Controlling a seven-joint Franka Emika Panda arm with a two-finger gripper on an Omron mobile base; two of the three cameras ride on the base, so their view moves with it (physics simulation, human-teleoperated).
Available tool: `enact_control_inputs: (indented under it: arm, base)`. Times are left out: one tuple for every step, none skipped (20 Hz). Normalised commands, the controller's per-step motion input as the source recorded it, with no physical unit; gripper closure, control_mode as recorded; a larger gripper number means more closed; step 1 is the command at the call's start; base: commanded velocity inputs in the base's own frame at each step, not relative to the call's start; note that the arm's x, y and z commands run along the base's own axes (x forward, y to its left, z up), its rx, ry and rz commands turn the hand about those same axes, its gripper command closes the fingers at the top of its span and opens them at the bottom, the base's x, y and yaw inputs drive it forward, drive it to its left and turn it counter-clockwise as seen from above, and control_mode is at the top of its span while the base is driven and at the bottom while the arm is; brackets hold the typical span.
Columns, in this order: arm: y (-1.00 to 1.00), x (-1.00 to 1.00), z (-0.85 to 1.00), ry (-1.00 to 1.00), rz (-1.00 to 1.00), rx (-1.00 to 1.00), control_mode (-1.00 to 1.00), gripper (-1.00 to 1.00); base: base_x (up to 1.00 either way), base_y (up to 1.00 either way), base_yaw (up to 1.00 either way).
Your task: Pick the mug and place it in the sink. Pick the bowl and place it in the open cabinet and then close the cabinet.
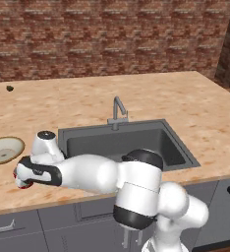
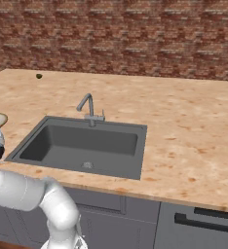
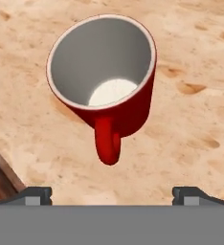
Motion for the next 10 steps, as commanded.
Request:
enact_control_inputs:
  arm:
    - [0.1,0.11,-0.31,0.0,0.0,0.0,-1.0,-1.0]
    - [0.06,0.13,-0.26,0.0,0.0,0.0,-1.0,-1.0]
    - [0.07,0.23,-0.18,0.0,0.0,0.0,-1.0,-1.0]
    - [0.06,0.23,-0.16,0.0,0.0,0.0,-1.0,-1.0]
    - [0.21,0.28,-0.11,0.0,0.0,0.0,-1.0,-1.0]
    - [0.34,0.28,-0.13,0.0,0.0,0.0,-1.0,-1.0]
    - [0.34,0.21,-0.14,0.0,0.0,0.0,-1.0,-1.0]
    - [0.39,0.1,-0.12,-0.03,0.0,0.0,-1.0,-1.0]
    - [0.36,0.09,-0.11,-0.04,0.0,0.0,-1.0,-1.0]
    - [0.33,0.1,-0.11,-0.04,0.0,0.0,-1.0,-1.0]
  base:
    - [0.0,0.0,0.0]
    - [0.0,0.0,0.0]
    - [0.0,0.0,0.0]
    - [0.0,0.0,0.0]
    - [0.0,0.0,0.0]
    - [0.0,0.0,0.0]
    - [0.0,0.0,0.0]
    - [0.0,0.0,0.0]
    - [0.0,0.0,0.0]
    - [0.0,0.0,0.0]
